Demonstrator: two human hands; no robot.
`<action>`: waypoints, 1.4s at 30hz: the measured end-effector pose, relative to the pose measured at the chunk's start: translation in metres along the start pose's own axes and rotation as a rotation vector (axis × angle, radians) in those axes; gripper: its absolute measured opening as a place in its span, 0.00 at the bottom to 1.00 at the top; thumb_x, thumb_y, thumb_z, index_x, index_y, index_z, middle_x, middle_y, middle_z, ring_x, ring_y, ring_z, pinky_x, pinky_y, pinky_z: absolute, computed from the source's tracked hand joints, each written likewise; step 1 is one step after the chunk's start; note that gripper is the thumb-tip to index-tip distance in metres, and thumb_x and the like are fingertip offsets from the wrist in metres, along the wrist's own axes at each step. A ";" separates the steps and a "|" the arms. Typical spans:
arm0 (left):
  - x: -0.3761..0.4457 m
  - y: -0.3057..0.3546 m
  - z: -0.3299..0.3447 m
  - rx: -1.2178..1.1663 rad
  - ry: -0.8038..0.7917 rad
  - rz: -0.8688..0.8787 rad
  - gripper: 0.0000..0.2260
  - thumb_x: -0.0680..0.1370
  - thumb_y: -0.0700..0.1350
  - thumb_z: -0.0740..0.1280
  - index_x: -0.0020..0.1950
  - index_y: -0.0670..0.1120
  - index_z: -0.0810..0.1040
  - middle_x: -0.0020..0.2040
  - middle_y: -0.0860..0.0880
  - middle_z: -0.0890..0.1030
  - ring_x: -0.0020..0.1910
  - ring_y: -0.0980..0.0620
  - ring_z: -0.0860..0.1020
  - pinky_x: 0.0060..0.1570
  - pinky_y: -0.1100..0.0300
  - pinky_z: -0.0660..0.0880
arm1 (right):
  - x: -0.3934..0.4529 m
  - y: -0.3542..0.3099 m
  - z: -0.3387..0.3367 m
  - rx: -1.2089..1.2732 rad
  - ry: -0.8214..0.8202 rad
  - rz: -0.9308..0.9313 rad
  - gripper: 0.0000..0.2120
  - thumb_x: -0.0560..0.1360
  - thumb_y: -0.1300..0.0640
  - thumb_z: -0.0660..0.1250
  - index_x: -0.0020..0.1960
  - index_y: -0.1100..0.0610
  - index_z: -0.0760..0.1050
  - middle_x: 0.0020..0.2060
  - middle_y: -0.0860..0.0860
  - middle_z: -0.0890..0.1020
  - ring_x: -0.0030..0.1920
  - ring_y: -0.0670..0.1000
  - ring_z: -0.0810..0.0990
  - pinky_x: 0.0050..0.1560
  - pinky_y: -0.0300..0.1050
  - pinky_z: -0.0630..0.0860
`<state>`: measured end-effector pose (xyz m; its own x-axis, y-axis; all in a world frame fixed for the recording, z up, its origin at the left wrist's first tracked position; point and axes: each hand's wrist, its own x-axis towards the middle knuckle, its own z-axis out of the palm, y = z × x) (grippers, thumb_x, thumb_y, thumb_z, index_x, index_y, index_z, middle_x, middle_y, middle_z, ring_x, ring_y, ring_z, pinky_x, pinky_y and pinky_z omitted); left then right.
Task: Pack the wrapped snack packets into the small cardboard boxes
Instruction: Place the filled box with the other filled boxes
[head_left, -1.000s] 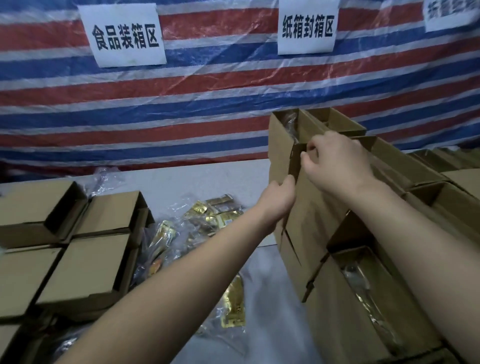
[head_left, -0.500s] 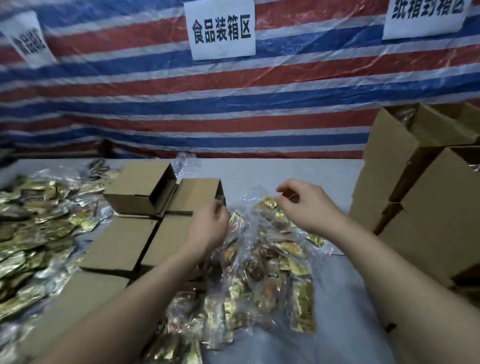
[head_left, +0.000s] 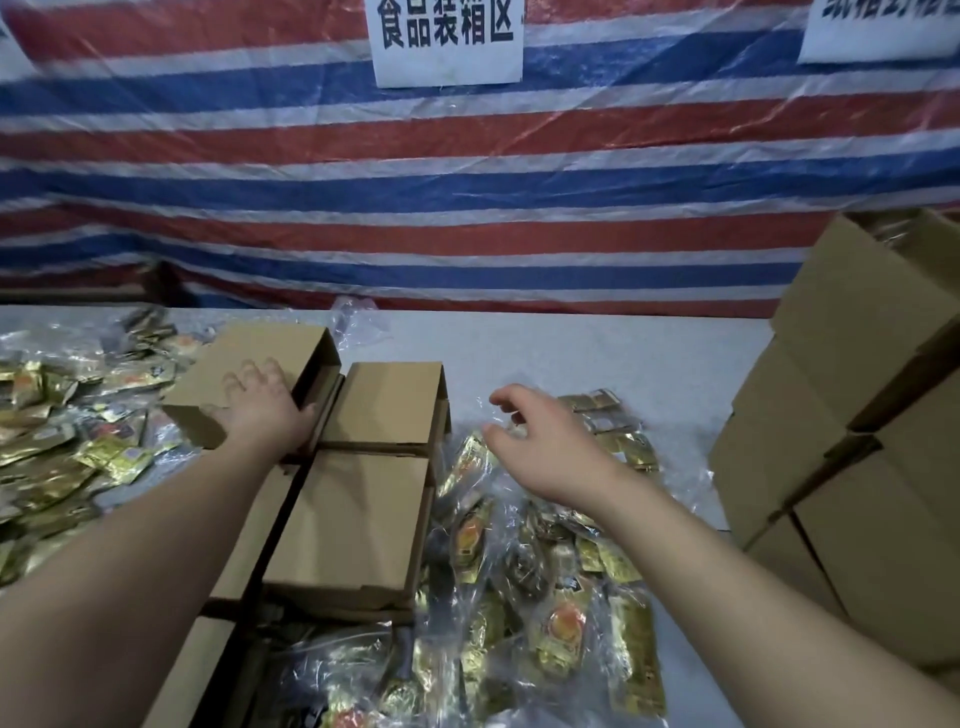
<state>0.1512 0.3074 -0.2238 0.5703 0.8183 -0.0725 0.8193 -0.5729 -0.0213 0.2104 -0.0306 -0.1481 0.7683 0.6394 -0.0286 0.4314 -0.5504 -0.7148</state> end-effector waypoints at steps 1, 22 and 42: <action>0.004 0.000 0.004 -0.014 -0.025 -0.004 0.35 0.79 0.58 0.60 0.80 0.46 0.48 0.80 0.43 0.51 0.78 0.38 0.51 0.69 0.28 0.55 | 0.001 0.001 0.000 0.003 0.004 0.006 0.22 0.79 0.46 0.62 0.72 0.50 0.68 0.69 0.47 0.72 0.68 0.48 0.71 0.68 0.50 0.69; -0.206 0.043 -0.143 -0.371 0.141 0.729 0.11 0.82 0.41 0.60 0.59 0.50 0.79 0.51 0.50 0.81 0.49 0.50 0.77 0.43 0.66 0.72 | -0.034 -0.019 -0.091 -0.214 0.146 -0.173 0.31 0.75 0.53 0.65 0.77 0.50 0.62 0.75 0.48 0.65 0.75 0.51 0.63 0.74 0.51 0.61; -0.406 0.078 0.123 -0.347 -0.574 0.887 0.08 0.80 0.45 0.60 0.55 0.50 0.77 0.55 0.50 0.80 0.55 0.52 0.78 0.49 0.63 0.69 | -0.279 0.209 0.069 -0.263 -0.194 0.438 0.07 0.72 0.51 0.59 0.42 0.54 0.73 0.42 0.47 0.76 0.44 0.45 0.75 0.47 0.40 0.74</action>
<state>-0.0233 -0.0751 -0.3188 0.9236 -0.0696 -0.3769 0.1582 -0.8265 0.5402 0.0537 -0.2867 -0.3382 0.8119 0.3943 -0.4306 0.2137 -0.8870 -0.4093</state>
